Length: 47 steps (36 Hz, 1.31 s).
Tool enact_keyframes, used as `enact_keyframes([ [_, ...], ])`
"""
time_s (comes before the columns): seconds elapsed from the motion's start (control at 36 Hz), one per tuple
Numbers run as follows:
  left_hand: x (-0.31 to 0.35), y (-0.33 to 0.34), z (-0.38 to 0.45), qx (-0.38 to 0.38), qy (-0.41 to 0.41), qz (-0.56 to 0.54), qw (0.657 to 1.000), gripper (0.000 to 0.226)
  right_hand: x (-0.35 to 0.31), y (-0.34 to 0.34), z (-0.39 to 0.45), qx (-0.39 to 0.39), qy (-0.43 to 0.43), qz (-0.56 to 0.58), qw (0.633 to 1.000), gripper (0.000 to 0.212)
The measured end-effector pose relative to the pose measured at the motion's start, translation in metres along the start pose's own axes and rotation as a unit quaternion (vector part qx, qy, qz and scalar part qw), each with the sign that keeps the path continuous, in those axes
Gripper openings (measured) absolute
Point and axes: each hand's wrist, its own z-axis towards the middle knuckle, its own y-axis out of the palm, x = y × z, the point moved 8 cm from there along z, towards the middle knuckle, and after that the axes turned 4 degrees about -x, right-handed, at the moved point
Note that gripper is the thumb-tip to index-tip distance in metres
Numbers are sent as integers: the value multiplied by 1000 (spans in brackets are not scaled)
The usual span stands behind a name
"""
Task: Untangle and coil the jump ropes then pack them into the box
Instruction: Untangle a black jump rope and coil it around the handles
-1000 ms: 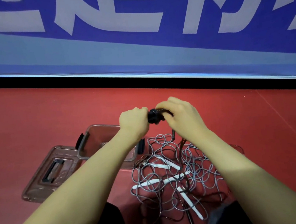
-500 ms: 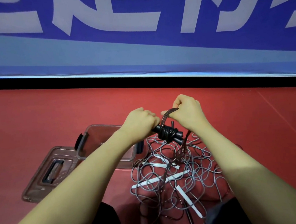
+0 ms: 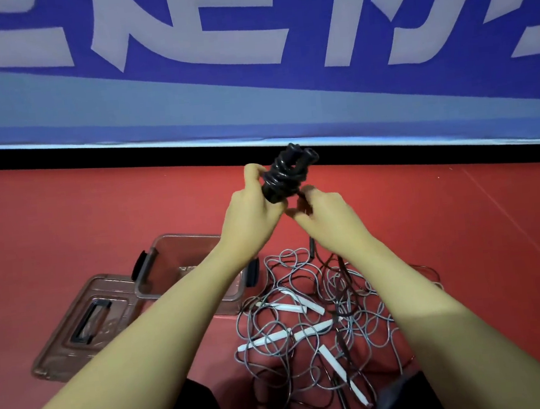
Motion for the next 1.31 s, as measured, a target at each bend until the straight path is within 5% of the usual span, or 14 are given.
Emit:
enact_keyframes([
  [0.31,-35,12,3,-11,-137,71,988,25,-6,22,-3,-94,-6,37,995,19],
  [0.5,-54,9,2,-56,-174,278,943,34,-28,17,-14,-111,-90,-1,990,14],
  [0.69,-43,20,2,-136,-73,458,875,23,-35,-4,-15,37,-110,-111,987,30],
  [0.86,-39,33,0,-199,-1,515,834,20,-22,4,-9,-1,-37,-121,992,30],
  [1.08,-35,30,3,-167,21,522,836,27,-12,-4,-7,30,16,-30,999,20],
  [1.31,-7,30,-8,-121,239,408,873,21,15,-4,-2,49,85,86,991,29],
])
